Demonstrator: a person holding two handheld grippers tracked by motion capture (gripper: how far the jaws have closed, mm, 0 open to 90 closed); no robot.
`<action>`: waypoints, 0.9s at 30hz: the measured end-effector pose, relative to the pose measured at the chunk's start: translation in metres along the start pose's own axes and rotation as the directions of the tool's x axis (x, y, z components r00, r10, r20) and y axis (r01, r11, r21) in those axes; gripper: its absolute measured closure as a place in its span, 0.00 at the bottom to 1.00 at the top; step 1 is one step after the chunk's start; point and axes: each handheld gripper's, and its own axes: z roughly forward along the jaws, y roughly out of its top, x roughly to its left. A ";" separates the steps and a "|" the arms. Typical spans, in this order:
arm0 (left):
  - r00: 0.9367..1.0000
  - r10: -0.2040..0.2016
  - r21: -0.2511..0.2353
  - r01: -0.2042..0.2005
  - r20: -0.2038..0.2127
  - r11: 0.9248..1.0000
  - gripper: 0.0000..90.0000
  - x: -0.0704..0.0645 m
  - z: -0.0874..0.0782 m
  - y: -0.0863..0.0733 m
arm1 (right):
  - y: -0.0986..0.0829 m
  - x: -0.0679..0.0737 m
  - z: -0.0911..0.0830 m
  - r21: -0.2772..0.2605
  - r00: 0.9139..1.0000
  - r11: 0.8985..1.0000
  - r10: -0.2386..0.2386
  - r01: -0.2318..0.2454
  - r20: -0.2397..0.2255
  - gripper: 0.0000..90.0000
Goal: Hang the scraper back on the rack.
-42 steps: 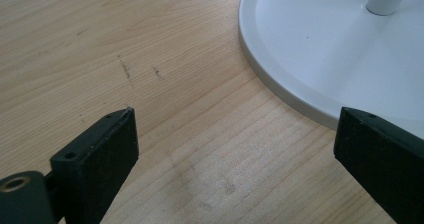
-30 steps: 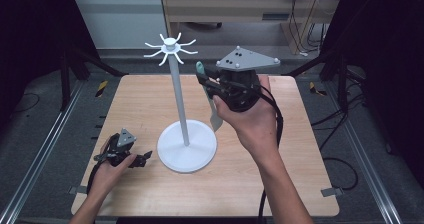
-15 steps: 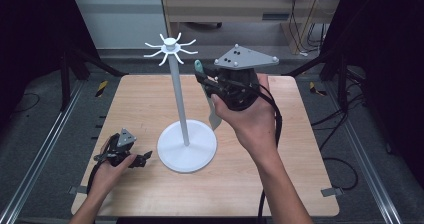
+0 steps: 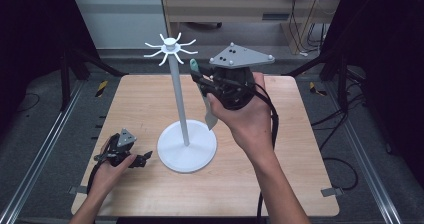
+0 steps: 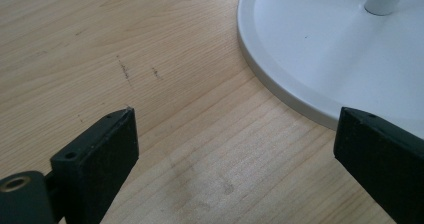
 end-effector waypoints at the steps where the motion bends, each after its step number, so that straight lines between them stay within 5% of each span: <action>1: 1.000 -0.002 0.000 0.002 0.001 1.000 0.04 0.000 0.000 0.000 | 0.000 0.000 0.000 0.000 1.000 1.000 0.000 0.000 0.000 0.83; 27: 1.000 0.001 0.001 -0.001 0.004 1.000 0.04 -0.001 0.000 0.000 | 0.006 0.011 0.010 0.014 1.000 1.000 -0.002 0.003 -0.024 0.83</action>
